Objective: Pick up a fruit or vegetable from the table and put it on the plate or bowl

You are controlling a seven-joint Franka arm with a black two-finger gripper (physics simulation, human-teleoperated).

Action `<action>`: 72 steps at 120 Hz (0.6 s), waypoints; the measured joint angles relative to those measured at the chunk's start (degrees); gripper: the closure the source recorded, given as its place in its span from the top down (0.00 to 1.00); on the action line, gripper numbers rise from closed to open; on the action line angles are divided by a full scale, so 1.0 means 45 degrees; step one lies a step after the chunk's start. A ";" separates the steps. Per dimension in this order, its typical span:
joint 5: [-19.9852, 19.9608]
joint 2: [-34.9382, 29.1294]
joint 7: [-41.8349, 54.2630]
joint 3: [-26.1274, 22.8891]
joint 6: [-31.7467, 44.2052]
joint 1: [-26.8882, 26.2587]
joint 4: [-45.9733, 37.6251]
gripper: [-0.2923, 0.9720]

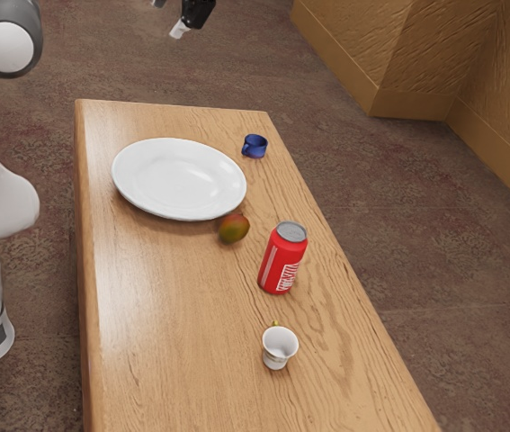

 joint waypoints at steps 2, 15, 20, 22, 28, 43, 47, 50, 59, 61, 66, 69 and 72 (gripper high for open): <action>0.0125 -0.0002 0.0081 0.0066 0.0355 -0.0064 -0.0052 0.76; 0.0582 -0.0005 0.0549 0.0223 0.2087 -0.0254 -0.0175 0.76; 0.0479 -0.0086 0.0722 0.0468 0.2561 -0.0297 -0.0185 0.76; 0.0404 -0.0092 0.0789 0.0580 0.2724 -0.0224 -0.0187 0.76; 0.0211 -0.0114 0.0976 0.0808 0.3142 -0.0073 -0.0178 0.76; -0.0377 0.0411 0.1340 -0.1004 0.4378 -0.0727 0.0704 0.76; -0.0988 0.0454 0.1416 -0.1266 0.5099 -0.1084 -0.0190 0.75; -0.1450 0.0472 0.1472 -0.1368 0.5567 -0.1179 -0.0979 0.75; -0.2442 0.0238 0.1677 -0.1508 0.6505 -0.1221 -0.2678 0.75; -0.2599 -0.0078 0.1726 -0.1504 0.6706 -0.1397 -0.3003 0.75; -0.2526 -0.1863 0.1764 -0.1118 0.7230 -0.2641 -0.3700 0.75; -0.2038 -0.3205 0.1720 -0.0853 0.7492 -0.3704 -0.3891 0.75; -0.1543 -0.4049 0.1662 -0.0594 0.7722 -0.4585 -0.4022 0.75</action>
